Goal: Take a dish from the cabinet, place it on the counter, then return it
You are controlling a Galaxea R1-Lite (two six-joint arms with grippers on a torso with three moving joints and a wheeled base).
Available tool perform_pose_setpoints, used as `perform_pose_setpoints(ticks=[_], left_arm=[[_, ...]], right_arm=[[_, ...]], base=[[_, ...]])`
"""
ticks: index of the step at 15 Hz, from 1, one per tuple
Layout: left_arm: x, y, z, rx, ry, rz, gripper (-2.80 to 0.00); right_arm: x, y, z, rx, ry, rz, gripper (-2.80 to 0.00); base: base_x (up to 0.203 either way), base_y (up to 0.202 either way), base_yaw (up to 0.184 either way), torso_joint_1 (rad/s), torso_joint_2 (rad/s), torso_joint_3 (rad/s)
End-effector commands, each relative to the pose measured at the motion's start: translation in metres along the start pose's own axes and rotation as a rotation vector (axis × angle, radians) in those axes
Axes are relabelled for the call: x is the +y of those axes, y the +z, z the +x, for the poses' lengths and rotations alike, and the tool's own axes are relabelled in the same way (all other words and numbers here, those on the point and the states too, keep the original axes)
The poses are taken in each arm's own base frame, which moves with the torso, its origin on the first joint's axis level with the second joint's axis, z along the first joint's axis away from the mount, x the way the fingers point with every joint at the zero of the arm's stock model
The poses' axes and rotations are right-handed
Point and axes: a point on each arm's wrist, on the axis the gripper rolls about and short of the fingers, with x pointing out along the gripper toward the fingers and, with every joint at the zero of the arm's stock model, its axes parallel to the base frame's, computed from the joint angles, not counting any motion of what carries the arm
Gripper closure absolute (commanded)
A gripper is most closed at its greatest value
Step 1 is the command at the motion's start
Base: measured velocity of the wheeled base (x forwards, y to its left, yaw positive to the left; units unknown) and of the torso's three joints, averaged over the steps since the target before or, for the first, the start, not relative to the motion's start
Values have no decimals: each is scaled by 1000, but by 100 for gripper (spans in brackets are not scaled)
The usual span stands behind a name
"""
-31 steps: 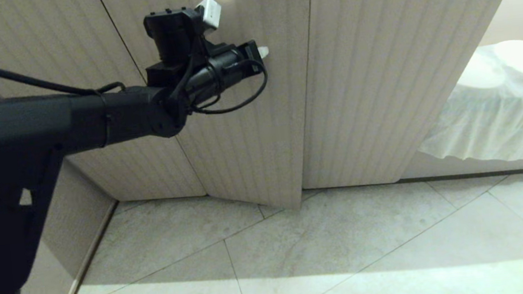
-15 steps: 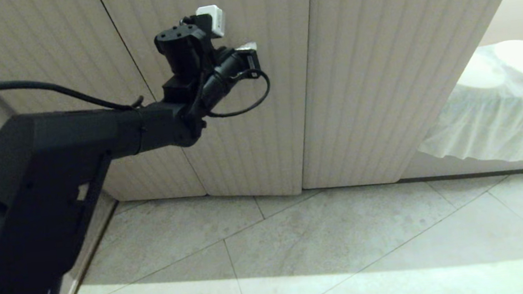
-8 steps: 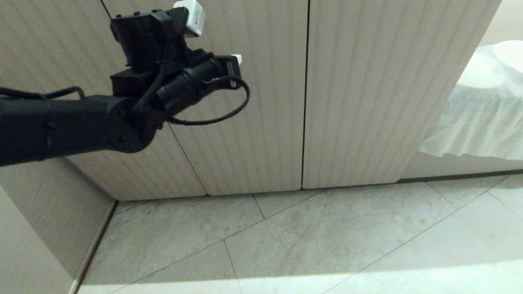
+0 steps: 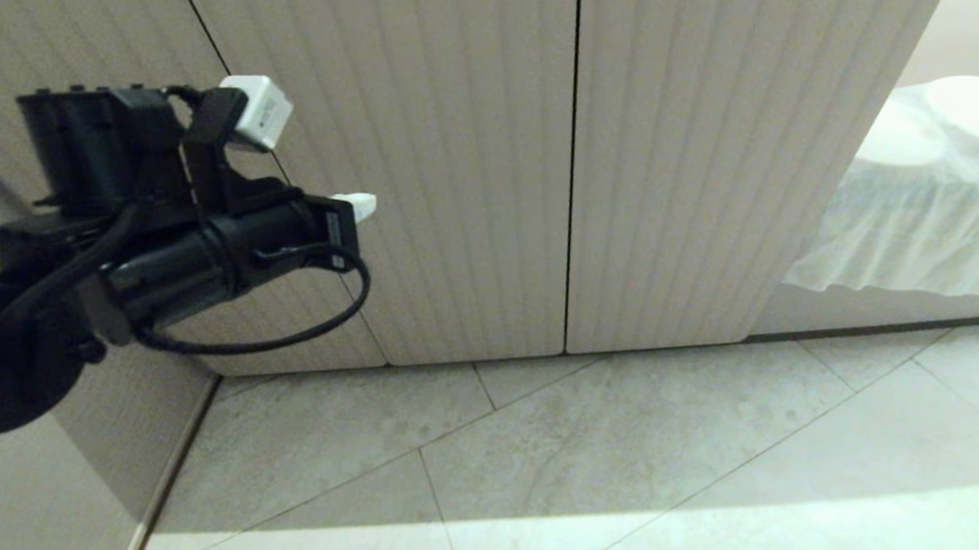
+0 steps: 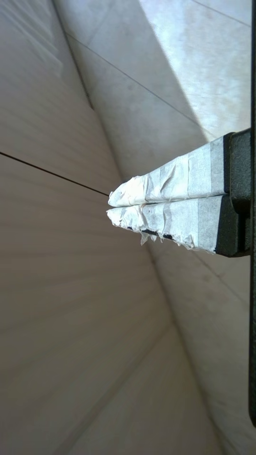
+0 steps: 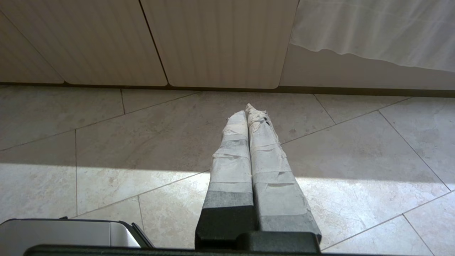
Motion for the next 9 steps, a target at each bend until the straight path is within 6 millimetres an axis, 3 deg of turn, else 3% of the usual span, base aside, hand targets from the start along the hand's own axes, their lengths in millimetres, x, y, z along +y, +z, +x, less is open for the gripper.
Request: perform_pose_setpoints(ticks=[1, 4, 9], left_arm=[[2, 0, -45, -30, 27, 4, 0], [3, -16, -72, -3, 55, 2, 0], [0, -67, -132, 69, 96, -11, 0]], right_arm=[[0, 0, 0, 0, 1, 0, 0], [0, 0, 0, -1, 0, 1, 0], [0, 0, 0, 0, 1, 0, 0]], base=[[0, 0, 0, 0, 0, 0], [0, 0, 0, 0, 0, 0], [0, 0, 0, 0, 0, 0]])
